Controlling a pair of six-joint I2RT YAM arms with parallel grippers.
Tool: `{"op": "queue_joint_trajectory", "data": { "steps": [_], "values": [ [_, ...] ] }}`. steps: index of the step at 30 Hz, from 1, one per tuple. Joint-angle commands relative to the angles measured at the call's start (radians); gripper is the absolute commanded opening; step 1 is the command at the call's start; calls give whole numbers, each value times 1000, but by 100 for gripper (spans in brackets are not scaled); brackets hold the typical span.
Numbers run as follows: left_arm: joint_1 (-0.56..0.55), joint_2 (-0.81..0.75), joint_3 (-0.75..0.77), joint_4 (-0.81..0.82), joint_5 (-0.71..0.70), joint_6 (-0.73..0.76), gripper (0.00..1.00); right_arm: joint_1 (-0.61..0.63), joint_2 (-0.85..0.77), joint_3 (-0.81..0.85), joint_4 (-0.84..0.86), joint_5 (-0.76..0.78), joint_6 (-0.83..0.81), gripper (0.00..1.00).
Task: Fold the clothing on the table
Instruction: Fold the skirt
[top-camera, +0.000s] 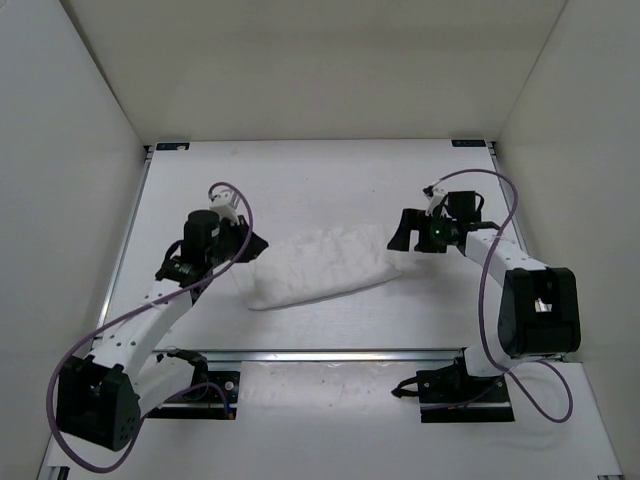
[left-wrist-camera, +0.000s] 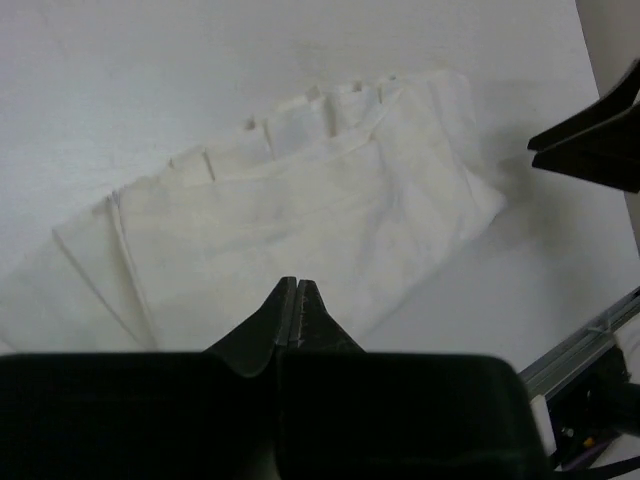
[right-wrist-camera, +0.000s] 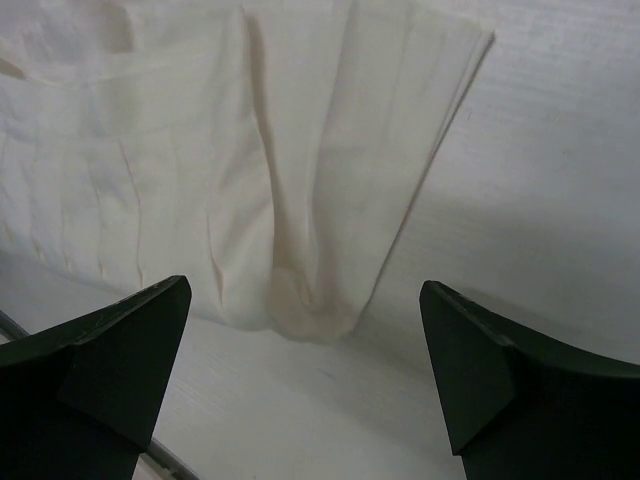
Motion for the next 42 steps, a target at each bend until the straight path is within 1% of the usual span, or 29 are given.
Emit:
{"op": "queue_joint_trajectory", "data": {
  "steps": [1,4,8,10,12,17,19,22,23,24,25,27,28,30,31,32,33,34,36,38,42],
  "values": [
    [13,-44,-142,15,-7,-93,0,18,-15,-22,-7,-9,-7,96],
    [-4,-51,-191,10,-45,-127,0,32,31,-22,-3,-18,-1,96],
    [4,-35,-234,47,-6,-162,0,66,85,-14,3,-28,10,96],
    [7,-19,-248,52,28,-167,0,95,108,4,-1,6,7,96],
    [-10,-5,-263,59,14,-178,0,110,128,12,-7,24,4,97],
    [-10,44,-268,40,-19,-198,0,98,181,18,5,-6,16,94],
    [-14,67,-253,-5,-49,-201,0,103,186,27,-4,-3,10,91],
    [-27,88,-230,-48,-105,-198,0,117,188,38,-21,14,-7,80],
    [-34,94,-219,-57,-127,-202,0,121,191,34,-21,24,-11,73],
    [-36,100,-216,-60,-139,-202,0,126,200,40,-29,26,-11,62],
    [-33,97,-213,-66,-138,-204,0,127,201,43,-27,26,-14,58],
    [-40,123,-213,-69,-138,-213,0,124,215,43,-30,8,-7,41],
    [-44,128,-220,-75,-142,-213,0,124,218,47,-36,6,-7,37],
    [-47,143,-220,-65,-153,-224,0,124,226,60,-43,-3,-10,22],
    [-60,147,-222,-68,-170,-230,0,127,232,63,-49,1,-8,12],
    [-65,148,-222,-72,-173,-227,0,126,229,67,-53,2,-10,10],
    [-70,153,-220,-80,-190,-230,0,130,229,69,-50,-2,-4,4],
    [-73,168,-222,-83,-202,-236,0,130,224,72,-49,0,-10,1],
    [-67,183,-216,-100,-207,-236,0,126,211,74,-40,0,2,0],
    [-65,203,-216,-91,-193,-233,0,127,185,89,-43,2,7,0],
    [-91,246,-197,-63,-188,-248,0,112,129,165,-104,6,5,0]
  ]
}}
